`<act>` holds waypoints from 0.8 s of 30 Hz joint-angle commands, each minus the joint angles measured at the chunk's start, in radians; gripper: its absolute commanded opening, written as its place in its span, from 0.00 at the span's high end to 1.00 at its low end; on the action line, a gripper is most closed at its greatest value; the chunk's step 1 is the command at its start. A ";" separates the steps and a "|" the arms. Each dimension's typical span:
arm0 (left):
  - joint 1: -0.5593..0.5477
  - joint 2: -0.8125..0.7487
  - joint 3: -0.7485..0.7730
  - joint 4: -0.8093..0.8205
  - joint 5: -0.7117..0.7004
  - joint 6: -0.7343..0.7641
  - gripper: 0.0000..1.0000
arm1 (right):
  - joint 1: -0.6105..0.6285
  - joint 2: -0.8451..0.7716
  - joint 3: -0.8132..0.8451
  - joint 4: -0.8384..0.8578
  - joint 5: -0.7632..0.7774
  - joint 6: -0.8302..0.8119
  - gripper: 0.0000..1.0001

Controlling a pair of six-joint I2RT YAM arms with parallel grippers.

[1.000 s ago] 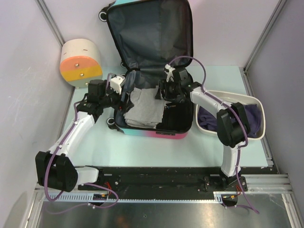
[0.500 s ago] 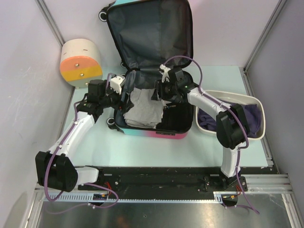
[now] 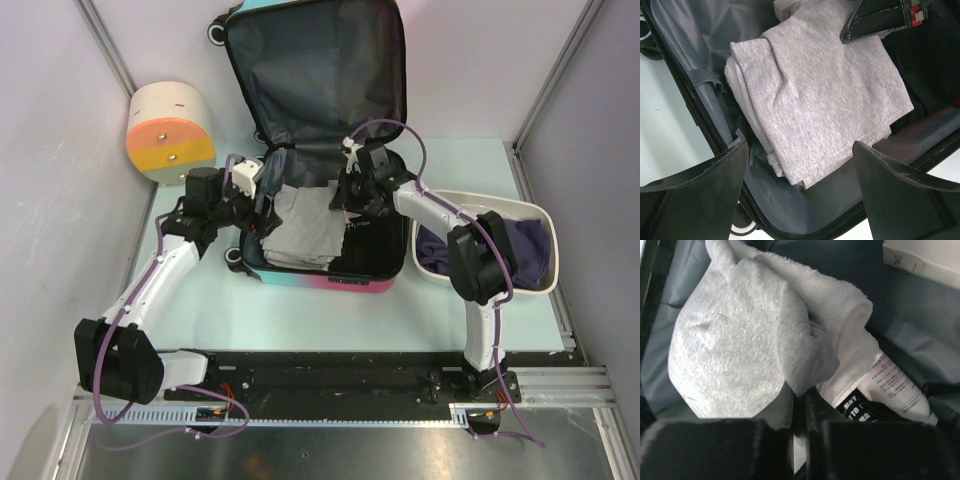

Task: Open, take out, and arrange the luggage

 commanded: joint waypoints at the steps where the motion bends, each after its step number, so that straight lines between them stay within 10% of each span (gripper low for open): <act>1: 0.007 -0.011 0.008 0.029 0.020 -0.023 0.11 | 0.001 -0.051 0.035 0.016 -0.034 0.002 1.00; 14: 0.007 0.001 0.014 0.032 0.050 -0.027 0.11 | -0.104 -0.348 -0.080 -0.190 -0.112 0.019 1.00; 24: 0.007 0.027 0.019 0.037 0.067 -0.015 0.12 | -0.462 -0.416 -0.124 -0.539 -0.119 -0.198 1.00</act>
